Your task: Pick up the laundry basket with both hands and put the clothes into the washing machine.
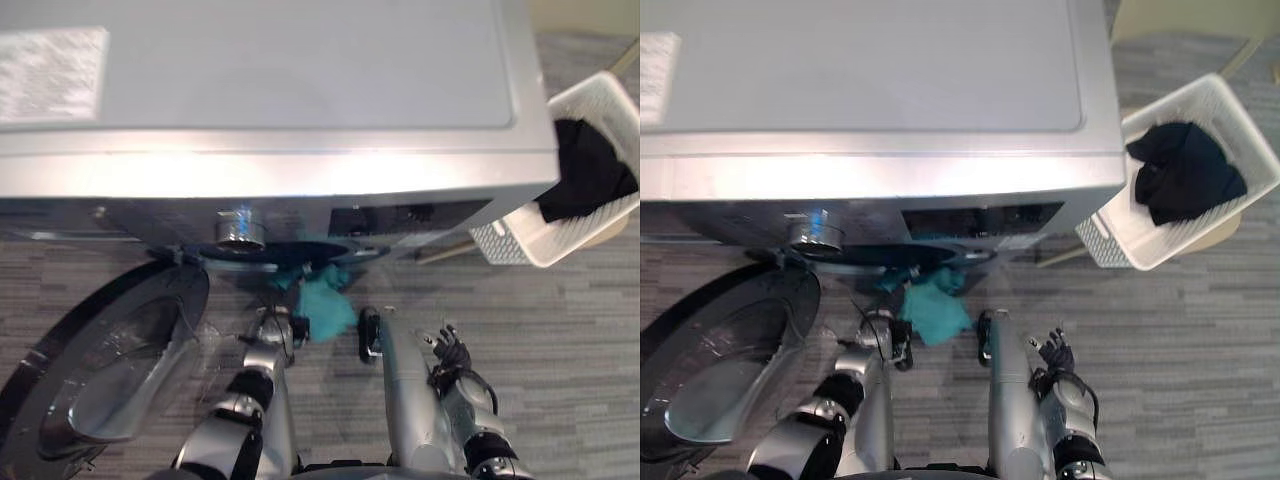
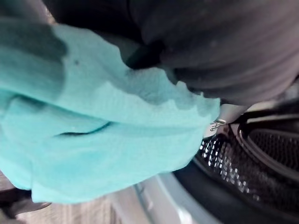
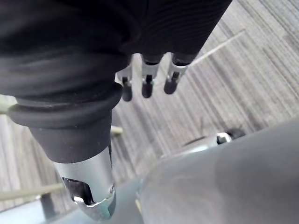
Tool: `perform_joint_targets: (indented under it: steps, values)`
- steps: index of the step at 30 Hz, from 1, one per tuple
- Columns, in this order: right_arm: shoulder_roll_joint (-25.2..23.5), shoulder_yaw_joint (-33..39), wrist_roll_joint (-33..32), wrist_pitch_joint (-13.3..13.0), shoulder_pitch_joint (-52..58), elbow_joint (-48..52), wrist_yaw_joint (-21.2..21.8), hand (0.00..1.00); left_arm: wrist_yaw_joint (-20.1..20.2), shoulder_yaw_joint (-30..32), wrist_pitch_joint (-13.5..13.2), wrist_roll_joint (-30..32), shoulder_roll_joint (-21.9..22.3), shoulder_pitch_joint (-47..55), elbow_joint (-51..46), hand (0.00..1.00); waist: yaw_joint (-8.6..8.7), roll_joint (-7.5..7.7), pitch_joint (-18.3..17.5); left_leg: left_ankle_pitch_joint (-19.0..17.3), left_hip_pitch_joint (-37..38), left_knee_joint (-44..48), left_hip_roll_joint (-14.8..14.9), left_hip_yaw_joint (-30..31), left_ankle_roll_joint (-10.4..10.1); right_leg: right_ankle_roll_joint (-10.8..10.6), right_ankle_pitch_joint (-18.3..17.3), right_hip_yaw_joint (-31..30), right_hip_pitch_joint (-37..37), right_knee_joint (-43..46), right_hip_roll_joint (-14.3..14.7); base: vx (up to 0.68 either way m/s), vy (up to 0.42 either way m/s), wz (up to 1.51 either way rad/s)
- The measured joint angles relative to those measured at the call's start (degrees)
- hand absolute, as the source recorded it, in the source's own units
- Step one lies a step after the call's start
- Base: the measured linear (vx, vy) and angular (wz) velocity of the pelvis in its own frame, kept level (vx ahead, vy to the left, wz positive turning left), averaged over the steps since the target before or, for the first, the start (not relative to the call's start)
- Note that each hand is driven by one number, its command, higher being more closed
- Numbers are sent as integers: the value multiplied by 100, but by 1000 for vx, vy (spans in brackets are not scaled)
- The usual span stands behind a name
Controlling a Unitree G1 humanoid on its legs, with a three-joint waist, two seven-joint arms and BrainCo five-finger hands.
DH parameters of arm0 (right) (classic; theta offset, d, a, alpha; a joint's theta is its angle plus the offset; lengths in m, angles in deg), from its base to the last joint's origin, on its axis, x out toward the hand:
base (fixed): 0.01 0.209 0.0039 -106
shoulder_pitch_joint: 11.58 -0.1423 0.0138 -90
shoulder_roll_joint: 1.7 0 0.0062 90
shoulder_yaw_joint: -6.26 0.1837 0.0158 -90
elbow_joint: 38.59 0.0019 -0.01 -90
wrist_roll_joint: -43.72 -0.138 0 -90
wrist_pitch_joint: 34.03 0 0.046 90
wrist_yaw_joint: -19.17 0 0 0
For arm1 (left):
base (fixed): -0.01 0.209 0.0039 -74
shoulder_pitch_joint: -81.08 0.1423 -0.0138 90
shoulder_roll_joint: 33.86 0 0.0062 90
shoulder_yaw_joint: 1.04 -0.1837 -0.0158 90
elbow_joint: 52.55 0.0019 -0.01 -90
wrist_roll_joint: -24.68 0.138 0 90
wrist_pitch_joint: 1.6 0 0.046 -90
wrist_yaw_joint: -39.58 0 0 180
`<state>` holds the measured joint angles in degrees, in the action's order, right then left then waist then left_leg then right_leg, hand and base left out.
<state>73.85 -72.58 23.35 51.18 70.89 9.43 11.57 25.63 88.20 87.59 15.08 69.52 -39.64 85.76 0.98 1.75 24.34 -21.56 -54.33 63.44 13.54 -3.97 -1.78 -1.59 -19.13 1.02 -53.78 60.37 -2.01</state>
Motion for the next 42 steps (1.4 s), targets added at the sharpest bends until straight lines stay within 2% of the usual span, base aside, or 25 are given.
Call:
perform_joint_targets:
  steps: [2,4,5,8,10,11,12,15,17,18,20,22,23,25,27,28,29,31,34,37,38,39,41,42]
  values:
    - [-14,-104,-50,-122,52,316,-11,0,-223,404,38,-278,-378,-663,-115,100,102,29,57,0,-297,104,79,-25,1,50,41,10,-324,52,15,-74,-30,-22]
    - [1,-154,-51,-164,84,444,-11,0,-302,550,36,-390,-640,-1075,-118,100,152,43,68,0,-449,125,136,-77,1,52,102,-20,-498,46,45,-38,-23,-21]
    - [1,-165,-44,-179,133,530,0,0,-379,628,35,-495,-864,-1424,-186,100,154,50,78,1,-604,170,181,-90,0,37,158,-62,-667,42,112,-19,-23,-23]
    - [78,-177,-40,-210,168,517,5,0,-390,650,28,-785,-1101,-1927,-553,100,143,62,110,-9,-861,260,278,-92,-7,27,259,-53,-912,41,184,7,-13,-18]
    - [102,-197,-44,-224,240,520,9,0,-398,582,-16,-1030,-1297,-2507,-811,100,145,57,170,-3,-1019,335,354,-108,29,42,327,-47,-1064,47,223,43,4,-18]
    - [106,-215,-44,-227,258,520,13,0,-372,524,-283,-1125,-1406,-2663,-878,100,162,66,202,-28,-1052,367,380,-110,27,46,332,-55,-1095,48,249,45,10,-21]
    - [117,-217,-44,-232,373,524,13,0,-380,431,-493,-1194,-1393,-2623,-1225,100,90,74,216,-39,-1124,381,419,-134,28,42,338,-82,-1173,49,289,28,-1,-10]
    - [141,-244,-49,-253,509,559,34,0,-559,72,-552,-1451,-1531,-2723,-1412,100,66,74,224,-55,-1243,477,447,-102,39,46,339,-46,-1272,133,293,-19,-12,1]
    - [155,-303,-50,-272,602,745,44,0,-673,-393,-553,-1425,-1873,-2880,-1411,100,79,76,225,-82,-1363,489,457,-146,15,58,334,-94,-1437,145,304,-87,-26,-6]
    - [169,-327,-56,-293,623,785,46,0,-738,-547,-542,-1295,-1979,-2947,-1411,100,77,81,228,-82,-1415,493,458,-161,17,73,351,-107,-1500,146,305,-134,-29,-8]
    - [202,-346,-181,-418,734,976,116,0,-1070,-1278,-444,-97,-2478,-3139,-1410,100,74,86,231,-85,-1615,495,519,-229,31,83,360,-127,-1699,101,306,-120,-18,-8]
    - [235,-406,-222,-512,754,1002,179,0,-1254,-1649,-371,637,-2729,-3295,-1410,100,83,87,235,-83,-1728,436,583,-289,30,94,376,-115,-1788,-37,302,-70,12,-11]
    - [244,-429,-223,-545,756,1007,188,0,-1307,-1780,-326,959,-2816,-3348,-1409,0,87,94,239,-79,-1765,397,595,-311,36,80,401,-110,-1805,-126,297,-65,59,-16]
    - [246,-446,-226,-607,777,1008,189,0,-1400,-1980,-187,1622,-2919,-3420,-1399,0,97,109,247,-59,-1784,348,631,-388,70,38,494,-110,-1808,-260,276,-40,66,-12]
    - [271,-480,-251,-620,833,978,175,0,-1386,-2254,70,2592,-2912,-3621,-1100,0,116,119,252,-24,-1785,347,633,-474,130,-3,627,-119,-1806,-320,235,-9,48,-3]
    - [290,-499,-266,-620,837,962,167,0,-1356,-2293,149,2802,-2883,-3676,-988,0,120,123,254,1,-1785,348,633,-489,160,-17,641,-112,-1806,-320,212,6,45,1]
    - [328,-551,-318,-610,853,951,166,0,-1143,-2337,318,3125,-2814,-3778,-823,0,120,131,258,33,-1785,361,632,-514,160,-34,702,-116,-1807,-320,193,9,35,4]
    - [338,-567,-408,-598,868,903,167,0,-902,-2326,414,3258,-2715,-3851,-607,0,120,137,261,41,-1784,381,632,-537,163,-41,795,-119,-1807,-312,185,4,14,2]
    - [338,-591,-447,-557,921,898,180,0,-551,-1991,441,3058,-2603,-3955,-147,0,122,147,265,41,-1783,411,651,-533,164,-48,810,-122,-1808,-300,189,-5,12,-5]
    - [345,-624,-488,-412,958,804,263,0,-277,-1446,454,2482,-2466,-4066,373,0,153,150,265,38,-1788,395,653,-528,169,-48,812,-117,-1808,-332,193,-24,0,-4]
    - [340,-648,-495,-348,958,761,277,0,-126,-1262,461,1855,-2452,-4144,636,0,168,151,265,29,-1790,360,654,-533,185,-47,812,-117,-1808,-393,202,-54,3,-10]
    - [339,-657,-495,-335,959,740,277,0,-80,-1185,482,1613,-2446,-4186,741,0,177,151,265,28,-1792,331,654,-539,186,-46,814,-116,-1808,-438,206,-56,5,-11]
    - [336,-657,-497,-200,959,707,276,0,62,-853,485,186,-2401,-4215,846,0,218,151,265,32,-1792,240,653,-562,180,-42,920,-109,-1787,-595,209,-39,4,-6]
    - [335,-657,-497,-171,959,706,271,0,68,-745,483,-167,-2366,-4216,847,0,221,151,265,33,-1791,240,653,-559,179,-44,957,-106,-1779,-610,209,0,0,0]
